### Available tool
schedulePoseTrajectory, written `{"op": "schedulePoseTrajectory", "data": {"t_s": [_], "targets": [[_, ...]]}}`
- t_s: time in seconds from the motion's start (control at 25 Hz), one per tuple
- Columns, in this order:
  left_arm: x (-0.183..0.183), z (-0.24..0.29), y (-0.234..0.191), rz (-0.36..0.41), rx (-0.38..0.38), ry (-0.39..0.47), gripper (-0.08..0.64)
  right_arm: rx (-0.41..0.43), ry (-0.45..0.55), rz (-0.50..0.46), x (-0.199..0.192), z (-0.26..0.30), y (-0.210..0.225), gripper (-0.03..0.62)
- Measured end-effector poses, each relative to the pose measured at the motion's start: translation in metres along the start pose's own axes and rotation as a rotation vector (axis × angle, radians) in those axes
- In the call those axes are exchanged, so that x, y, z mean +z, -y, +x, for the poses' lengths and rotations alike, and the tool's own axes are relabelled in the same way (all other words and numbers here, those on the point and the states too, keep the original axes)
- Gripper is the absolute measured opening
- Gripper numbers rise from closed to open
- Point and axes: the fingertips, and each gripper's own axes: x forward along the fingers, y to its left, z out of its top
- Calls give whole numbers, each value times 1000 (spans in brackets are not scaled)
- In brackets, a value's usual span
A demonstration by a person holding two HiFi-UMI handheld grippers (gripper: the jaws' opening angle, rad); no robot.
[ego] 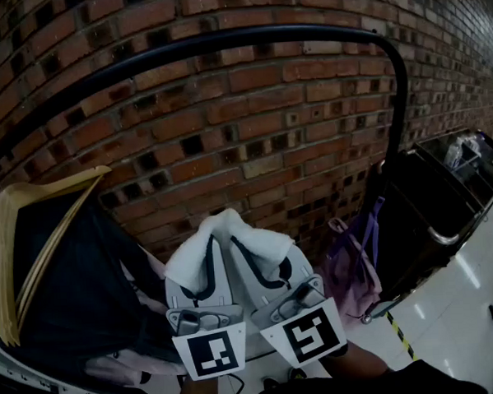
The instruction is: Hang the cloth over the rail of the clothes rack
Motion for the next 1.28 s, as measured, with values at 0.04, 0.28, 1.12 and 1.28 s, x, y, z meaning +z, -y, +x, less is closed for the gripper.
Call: {"op": "schedulePoseTrajectory", "data": {"t_s": [0.04,0.28,1.12,1.28], "targets": [[14,2,-6,3,-11,13,17,8,7,-5,15,2,3,9],[115,17,-53,104,-64,144,17,57,138,-160,123,16,27,9],[294,209,-261,1003,323,15,17,73,-67,-1039,325,249,126,9],[177,253,-227,1102,-9,-241,17,303,-419,-1120,201,281,123,9]]}}
